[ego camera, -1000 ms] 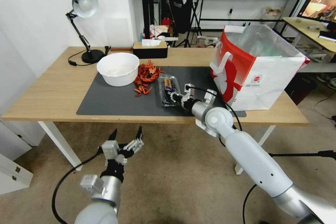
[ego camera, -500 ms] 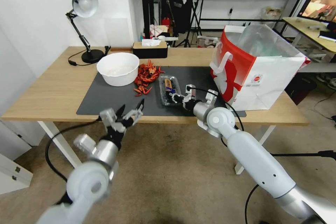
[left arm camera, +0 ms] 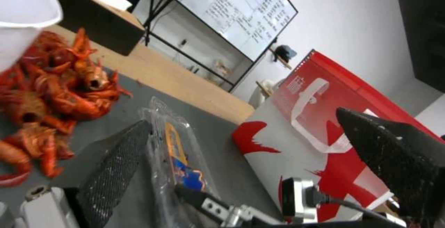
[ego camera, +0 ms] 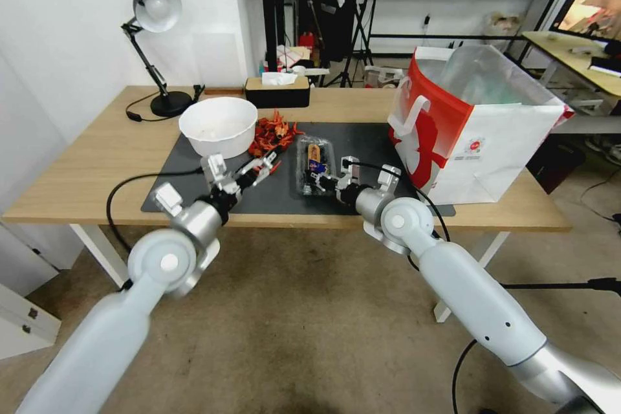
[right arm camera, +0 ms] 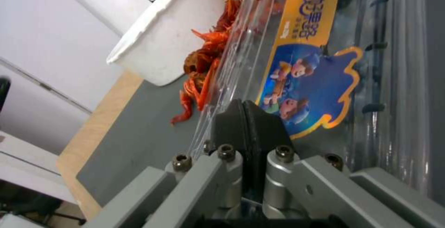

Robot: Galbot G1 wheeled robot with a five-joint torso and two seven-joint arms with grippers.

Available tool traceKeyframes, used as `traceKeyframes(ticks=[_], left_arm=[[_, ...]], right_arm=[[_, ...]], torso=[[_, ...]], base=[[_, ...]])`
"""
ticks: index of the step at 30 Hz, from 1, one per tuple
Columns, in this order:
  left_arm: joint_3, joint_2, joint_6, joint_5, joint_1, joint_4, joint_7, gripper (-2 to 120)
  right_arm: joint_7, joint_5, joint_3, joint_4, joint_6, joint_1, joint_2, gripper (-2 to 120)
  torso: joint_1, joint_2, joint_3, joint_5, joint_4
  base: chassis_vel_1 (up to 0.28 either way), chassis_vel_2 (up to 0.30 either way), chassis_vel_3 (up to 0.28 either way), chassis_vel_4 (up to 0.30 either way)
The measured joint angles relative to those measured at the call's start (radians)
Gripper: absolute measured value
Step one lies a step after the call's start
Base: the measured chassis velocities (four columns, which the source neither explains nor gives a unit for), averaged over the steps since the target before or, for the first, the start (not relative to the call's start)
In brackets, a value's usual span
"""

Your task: Close the takeout container lid, then place the container into the takeout bag.

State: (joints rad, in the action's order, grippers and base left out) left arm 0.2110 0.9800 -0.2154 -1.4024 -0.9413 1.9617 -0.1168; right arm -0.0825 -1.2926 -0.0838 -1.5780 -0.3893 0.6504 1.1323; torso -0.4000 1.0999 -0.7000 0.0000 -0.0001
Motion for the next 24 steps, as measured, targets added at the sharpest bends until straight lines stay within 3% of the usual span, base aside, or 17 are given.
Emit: traceKeyframes(ticks=[24], left_arm=[[-0.191, 0.017, -0.08, -0.052, 0.244, -0.207, 0.03, 100]], right_arm=[[0.003, -0.003, -0.006, 0.014, 0.0, -0.01, 0.002, 0]], torso=[[0.0, 0.0, 0.0, -0.0001, 0.0]], base=[[0.0, 0.0, 0.0, 0.0]])
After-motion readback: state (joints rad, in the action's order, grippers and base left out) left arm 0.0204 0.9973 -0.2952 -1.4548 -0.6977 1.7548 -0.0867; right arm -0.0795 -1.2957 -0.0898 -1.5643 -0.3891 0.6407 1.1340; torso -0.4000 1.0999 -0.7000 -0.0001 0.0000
